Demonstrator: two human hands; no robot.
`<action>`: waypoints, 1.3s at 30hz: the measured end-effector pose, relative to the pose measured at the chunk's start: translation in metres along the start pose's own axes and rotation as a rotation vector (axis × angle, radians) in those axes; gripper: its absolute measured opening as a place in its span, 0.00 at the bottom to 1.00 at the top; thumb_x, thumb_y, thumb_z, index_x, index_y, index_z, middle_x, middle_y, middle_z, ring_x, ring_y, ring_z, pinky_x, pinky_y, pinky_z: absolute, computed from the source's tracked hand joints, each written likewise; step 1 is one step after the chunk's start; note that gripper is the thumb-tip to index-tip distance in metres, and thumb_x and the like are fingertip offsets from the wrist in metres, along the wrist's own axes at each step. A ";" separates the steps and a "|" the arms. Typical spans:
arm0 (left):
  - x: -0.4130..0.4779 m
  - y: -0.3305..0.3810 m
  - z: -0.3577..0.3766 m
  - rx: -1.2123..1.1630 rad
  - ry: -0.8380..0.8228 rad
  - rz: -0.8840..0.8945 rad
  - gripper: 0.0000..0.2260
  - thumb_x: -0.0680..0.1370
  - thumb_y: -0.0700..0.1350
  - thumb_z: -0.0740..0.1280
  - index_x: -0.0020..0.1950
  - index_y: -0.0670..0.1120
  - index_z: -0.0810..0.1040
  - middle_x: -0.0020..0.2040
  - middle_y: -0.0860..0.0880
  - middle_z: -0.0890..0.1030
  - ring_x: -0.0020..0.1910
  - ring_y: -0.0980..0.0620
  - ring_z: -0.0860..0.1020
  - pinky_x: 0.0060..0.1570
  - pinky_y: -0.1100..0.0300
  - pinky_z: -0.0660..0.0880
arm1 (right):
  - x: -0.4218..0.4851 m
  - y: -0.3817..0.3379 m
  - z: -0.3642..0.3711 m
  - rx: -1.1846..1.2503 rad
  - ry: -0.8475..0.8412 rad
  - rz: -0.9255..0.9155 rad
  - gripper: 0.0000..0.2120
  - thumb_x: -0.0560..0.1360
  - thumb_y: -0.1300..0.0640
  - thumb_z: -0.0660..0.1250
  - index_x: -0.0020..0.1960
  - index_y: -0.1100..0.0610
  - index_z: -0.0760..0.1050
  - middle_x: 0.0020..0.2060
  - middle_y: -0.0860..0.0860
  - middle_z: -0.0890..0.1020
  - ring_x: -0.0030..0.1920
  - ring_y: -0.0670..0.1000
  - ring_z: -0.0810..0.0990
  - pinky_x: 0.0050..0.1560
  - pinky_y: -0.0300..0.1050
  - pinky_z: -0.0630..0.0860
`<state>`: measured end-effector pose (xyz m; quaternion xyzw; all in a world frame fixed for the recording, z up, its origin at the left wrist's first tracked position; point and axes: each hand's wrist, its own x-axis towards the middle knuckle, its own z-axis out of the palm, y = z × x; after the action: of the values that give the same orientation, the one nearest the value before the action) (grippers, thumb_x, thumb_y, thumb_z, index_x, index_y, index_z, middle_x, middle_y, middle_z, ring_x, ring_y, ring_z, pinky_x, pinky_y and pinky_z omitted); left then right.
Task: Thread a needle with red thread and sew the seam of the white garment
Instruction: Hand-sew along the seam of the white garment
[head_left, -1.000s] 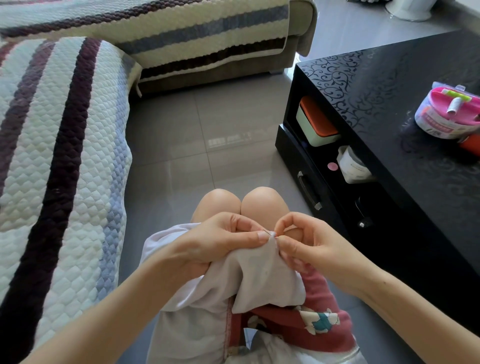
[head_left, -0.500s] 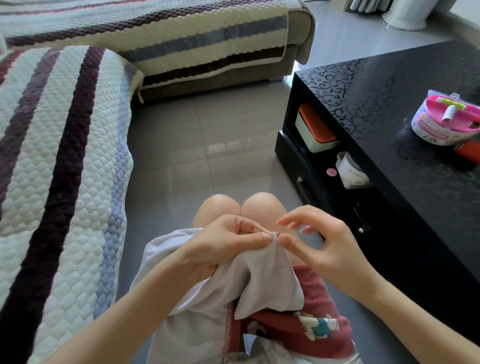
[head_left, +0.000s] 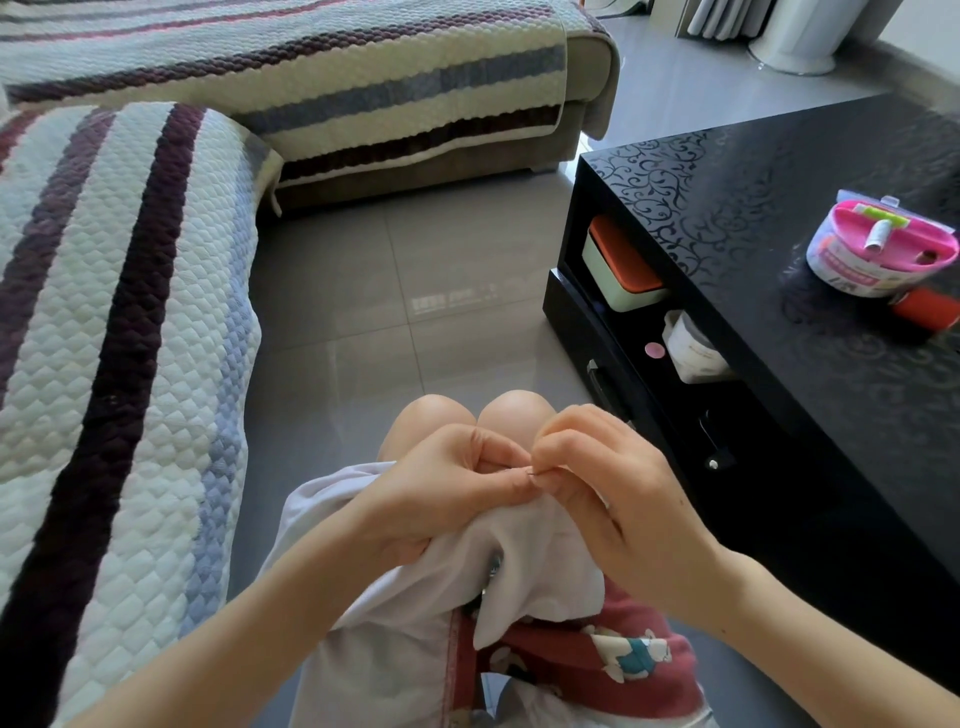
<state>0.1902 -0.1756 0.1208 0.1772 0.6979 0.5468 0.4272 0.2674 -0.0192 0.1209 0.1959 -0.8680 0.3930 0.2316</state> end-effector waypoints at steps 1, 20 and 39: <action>-0.001 0.003 0.000 0.016 -0.003 0.008 0.13 0.71 0.52 0.72 0.46 0.43 0.85 0.46 0.41 0.85 0.46 0.52 0.80 0.51 0.54 0.74 | 0.000 -0.001 -0.001 0.050 -0.004 0.024 0.09 0.77 0.67 0.60 0.41 0.68 0.75 0.40 0.50 0.74 0.44 0.42 0.70 0.46 0.34 0.67; -0.008 0.003 -0.012 -0.124 -0.120 -0.132 0.08 0.71 0.44 0.73 0.48 0.43 0.85 0.46 0.47 0.85 0.45 0.57 0.82 0.46 0.66 0.76 | 0.059 0.147 -0.078 0.432 0.365 0.897 0.12 0.80 0.61 0.57 0.39 0.51 0.68 0.26 0.45 0.68 0.24 0.44 0.62 0.26 0.40 0.57; -0.011 0.016 -0.013 -0.188 -0.179 -0.111 0.05 0.74 0.41 0.71 0.46 0.44 0.86 0.42 0.49 0.85 0.42 0.58 0.82 0.42 0.68 0.76 | 0.032 0.046 -0.032 0.507 -0.719 0.642 0.08 0.76 0.56 0.68 0.47 0.61 0.82 0.42 0.55 0.84 0.45 0.47 0.80 0.51 0.45 0.74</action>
<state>0.1828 -0.1865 0.1406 0.1456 0.6116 0.5671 0.5321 0.2247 0.0288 0.1303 0.0927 -0.7867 0.5492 -0.2663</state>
